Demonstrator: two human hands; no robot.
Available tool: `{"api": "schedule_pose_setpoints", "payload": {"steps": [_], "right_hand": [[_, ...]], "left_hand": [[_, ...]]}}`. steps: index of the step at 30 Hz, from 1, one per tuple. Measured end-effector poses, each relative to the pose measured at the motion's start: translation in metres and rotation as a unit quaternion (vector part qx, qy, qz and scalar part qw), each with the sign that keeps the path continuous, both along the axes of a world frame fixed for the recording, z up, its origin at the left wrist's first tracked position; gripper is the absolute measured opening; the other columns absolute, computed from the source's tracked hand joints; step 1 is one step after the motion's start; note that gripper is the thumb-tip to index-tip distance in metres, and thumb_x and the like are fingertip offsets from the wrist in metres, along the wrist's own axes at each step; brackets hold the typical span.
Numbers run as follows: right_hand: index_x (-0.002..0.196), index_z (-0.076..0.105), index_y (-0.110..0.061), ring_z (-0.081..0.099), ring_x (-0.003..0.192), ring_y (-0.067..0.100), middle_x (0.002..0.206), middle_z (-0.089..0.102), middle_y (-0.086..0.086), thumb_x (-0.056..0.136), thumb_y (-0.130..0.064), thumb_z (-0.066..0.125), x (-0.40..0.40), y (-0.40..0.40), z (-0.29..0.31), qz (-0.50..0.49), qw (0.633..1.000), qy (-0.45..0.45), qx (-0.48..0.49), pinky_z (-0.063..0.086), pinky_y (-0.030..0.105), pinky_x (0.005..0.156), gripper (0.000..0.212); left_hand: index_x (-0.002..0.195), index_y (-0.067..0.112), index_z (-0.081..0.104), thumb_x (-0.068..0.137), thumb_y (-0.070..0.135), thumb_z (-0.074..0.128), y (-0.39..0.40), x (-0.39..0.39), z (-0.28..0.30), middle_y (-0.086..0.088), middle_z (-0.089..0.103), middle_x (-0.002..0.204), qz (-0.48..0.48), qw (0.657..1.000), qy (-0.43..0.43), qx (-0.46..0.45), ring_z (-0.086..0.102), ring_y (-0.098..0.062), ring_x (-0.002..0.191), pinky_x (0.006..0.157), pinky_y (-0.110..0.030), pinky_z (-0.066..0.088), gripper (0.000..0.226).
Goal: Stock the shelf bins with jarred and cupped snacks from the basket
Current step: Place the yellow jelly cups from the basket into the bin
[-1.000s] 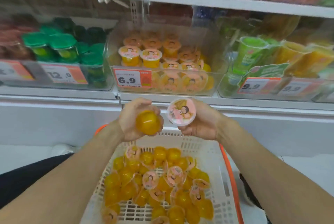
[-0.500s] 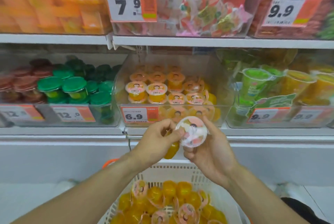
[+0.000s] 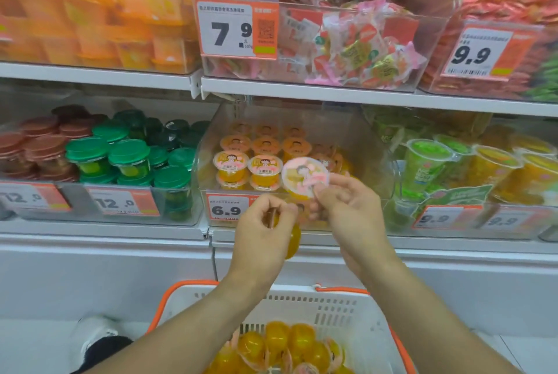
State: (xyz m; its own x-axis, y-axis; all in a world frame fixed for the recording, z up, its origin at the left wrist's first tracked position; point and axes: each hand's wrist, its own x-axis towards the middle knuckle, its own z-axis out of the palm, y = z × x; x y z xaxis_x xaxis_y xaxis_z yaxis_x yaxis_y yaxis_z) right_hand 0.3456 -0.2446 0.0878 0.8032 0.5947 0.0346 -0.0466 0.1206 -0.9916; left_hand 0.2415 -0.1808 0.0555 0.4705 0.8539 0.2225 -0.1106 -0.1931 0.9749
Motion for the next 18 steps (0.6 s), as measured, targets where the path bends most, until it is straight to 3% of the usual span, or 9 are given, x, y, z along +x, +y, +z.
{"api": "schedule_pose_setpoints", "payload": {"steps": [3, 6, 9, 12, 16, 18], "right_hand": [[0.107, 0.062, 0.001, 0.06, 0.044, 0.012, 0.056, 0.063, 0.005, 0.094, -0.002, 0.062, 0.031, 0.033, 0.014, -0.021, 0.998, -0.007, -0.06, 0.058, 0.03, 0.057, 0.013], [0.103, 0.063, 0.011, 0.062, 0.048, 0.018, 0.061, 0.062, 0.01, 0.093, 0.001, 0.06, 0.058, 0.06, 0.015, -0.011, 0.992, 0.026, -0.122, 0.062, 0.037, 0.069, 0.014], [0.107, 0.058, 0.013, 0.061, 0.056, 0.021, 0.072, 0.058, 0.015, 0.093, 0.009, 0.055, 0.069, 0.075, 0.015, 0.0, 0.985, 0.089, -0.151, 0.059, 0.029, 0.052, 0.015], [0.112, 0.056, 0.011, 0.062, 0.063, 0.023, 0.083, 0.059, 0.018, 0.094, 0.011, 0.054, 0.074, 0.083, 0.015, 0.025, 0.976, 0.106, -0.186, 0.055, 0.026, 0.046, 0.018], [0.124, 0.054, 0.012, 0.064, 0.068, 0.024, 0.088, 0.06, 0.02, 0.095, 0.013, 0.051, 0.075, 0.086, 0.015, 0.05, 0.965, 0.116, -0.23, 0.057, 0.03, 0.055, 0.029], [0.132, 0.049, 0.011, 0.064, 0.071, 0.026, 0.087, 0.059, 0.02, 0.095, 0.015, 0.048, 0.076, 0.086, 0.016, 0.062, 0.959, 0.122, -0.249, 0.058, 0.035, 0.067, 0.037]], "left_hand": [[0.072, 0.012, 0.061, 0.094, 0.013, 0.062, 0.004, -0.002, -0.001, 0.007, 0.059, 0.064, -0.007, 1.0, 0.008, -0.015, 0.051, -0.006, 0.065, 0.061, -0.017, 0.041, 0.022], [0.072, 0.013, 0.062, 0.093, 0.012, 0.061, 0.007, -0.002, -0.003, 0.0, 0.061, 0.068, -0.012, 1.0, 0.018, -0.022, 0.054, -0.01, 0.07, 0.064, -0.017, 0.042, 0.02], [0.074, 0.009, 0.063, 0.092, 0.011, 0.061, 0.009, -0.002, -0.003, -0.007, 0.062, 0.072, -0.008, 1.0, 0.017, -0.021, 0.055, -0.011, 0.07, 0.063, -0.018, 0.042, 0.018], [0.073, 0.011, 0.063, 0.092, 0.01, 0.061, 0.01, -0.002, -0.003, 0.001, 0.06, 0.068, -0.005, 1.0, 0.021, -0.019, 0.054, -0.008, 0.069, 0.062, -0.016, 0.042, 0.019], [0.071, 0.015, 0.062, 0.091, 0.009, 0.06, 0.009, -0.002, -0.001, 0.008, 0.06, 0.067, -0.014, 0.999, 0.025, -0.023, 0.054, -0.005, 0.069, 0.062, -0.013, 0.042, 0.021], [0.072, 0.013, 0.062, 0.092, 0.009, 0.06, 0.008, -0.002, -0.001, 0.004, 0.06, 0.068, -0.015, 0.999, 0.026, -0.021, 0.054, -0.006, 0.069, 0.062, -0.013, 0.043, 0.021]]}}
